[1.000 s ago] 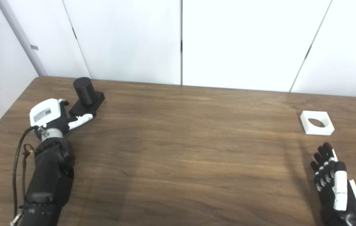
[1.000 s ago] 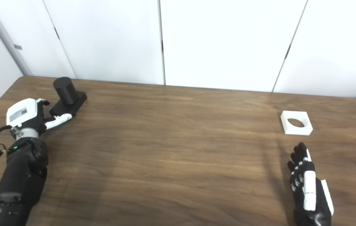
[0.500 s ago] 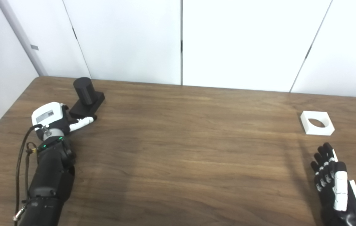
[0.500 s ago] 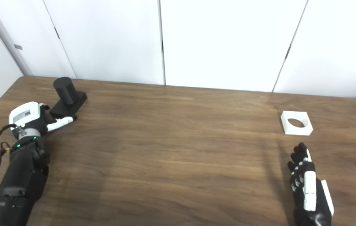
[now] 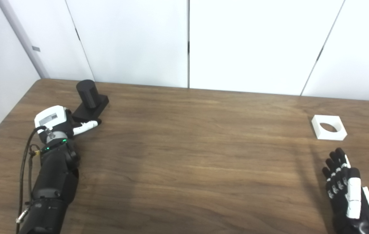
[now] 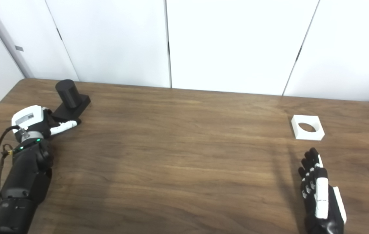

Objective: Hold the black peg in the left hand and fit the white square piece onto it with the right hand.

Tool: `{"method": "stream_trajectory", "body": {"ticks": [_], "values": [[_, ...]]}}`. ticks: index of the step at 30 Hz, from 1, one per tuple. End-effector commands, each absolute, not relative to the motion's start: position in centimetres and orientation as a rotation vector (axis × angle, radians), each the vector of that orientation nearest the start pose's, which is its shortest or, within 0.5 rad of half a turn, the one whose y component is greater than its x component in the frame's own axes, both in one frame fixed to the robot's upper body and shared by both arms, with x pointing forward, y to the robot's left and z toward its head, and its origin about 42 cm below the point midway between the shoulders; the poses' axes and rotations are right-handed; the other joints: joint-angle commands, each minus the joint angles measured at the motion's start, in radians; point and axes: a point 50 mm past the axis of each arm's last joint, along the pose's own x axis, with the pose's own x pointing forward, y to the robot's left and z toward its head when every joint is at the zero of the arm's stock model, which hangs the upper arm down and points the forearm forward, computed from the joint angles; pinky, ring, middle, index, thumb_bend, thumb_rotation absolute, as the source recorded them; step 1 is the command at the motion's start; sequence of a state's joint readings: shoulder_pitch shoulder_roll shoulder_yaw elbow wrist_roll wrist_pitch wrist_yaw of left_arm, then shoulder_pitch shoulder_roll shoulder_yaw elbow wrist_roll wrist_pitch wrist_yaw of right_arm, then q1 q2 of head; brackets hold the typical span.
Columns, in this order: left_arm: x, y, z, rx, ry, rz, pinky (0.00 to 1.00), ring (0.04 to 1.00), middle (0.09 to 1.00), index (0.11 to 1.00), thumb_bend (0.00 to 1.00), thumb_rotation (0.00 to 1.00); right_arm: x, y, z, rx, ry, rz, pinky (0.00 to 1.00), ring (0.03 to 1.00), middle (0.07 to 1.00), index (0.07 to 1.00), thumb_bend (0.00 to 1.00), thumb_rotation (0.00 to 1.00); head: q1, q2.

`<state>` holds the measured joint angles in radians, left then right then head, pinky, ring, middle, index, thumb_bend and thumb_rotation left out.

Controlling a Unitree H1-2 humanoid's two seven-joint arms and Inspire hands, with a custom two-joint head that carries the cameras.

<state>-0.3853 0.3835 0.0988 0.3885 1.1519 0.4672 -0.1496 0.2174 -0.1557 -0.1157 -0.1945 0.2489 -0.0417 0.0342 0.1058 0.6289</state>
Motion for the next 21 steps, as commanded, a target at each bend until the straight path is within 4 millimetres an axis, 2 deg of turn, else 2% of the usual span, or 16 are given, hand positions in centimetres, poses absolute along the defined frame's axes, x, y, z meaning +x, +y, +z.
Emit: {"method": "stream_trajectory", "body": {"ticks": [1,6,13,21], "values": [[41.0,39.8,17.6,1.420,0.461,0.436,0.92,0.893,0.876,0.832,0.93,0.83,20.7,-29.1,10.9,0.081,-0.063,-0.077,1.00,1.000,0.994,1.000,0.54,1.00,0.000,0.000],[41.3,39.8,17.5,1.428,0.462,0.432,0.92,0.901,0.894,0.854,0.92,0.82,20.7,-29.1,10.9,0.084,-0.065,-0.078,1.00,1.000,0.995,1.000,0.54,1.00,0.000,0.000],[42.3,39.4,17.1,1.453,0.438,0.450,0.88,0.860,0.850,0.791,0.91,0.78,20.7,-29.1,10.9,0.090,-0.064,-0.073,1.00,1.000,0.988,1.000,0.54,1.00,-0.006,0.000],[43.1,39.2,17.2,1.456,0.430,0.462,0.83,0.839,0.837,0.790,0.87,0.77,20.6,-29.0,11.0,0.088,-0.058,-0.079,1.00,1.000,0.987,1.000,0.54,1.00,-0.011,0.003]]}}
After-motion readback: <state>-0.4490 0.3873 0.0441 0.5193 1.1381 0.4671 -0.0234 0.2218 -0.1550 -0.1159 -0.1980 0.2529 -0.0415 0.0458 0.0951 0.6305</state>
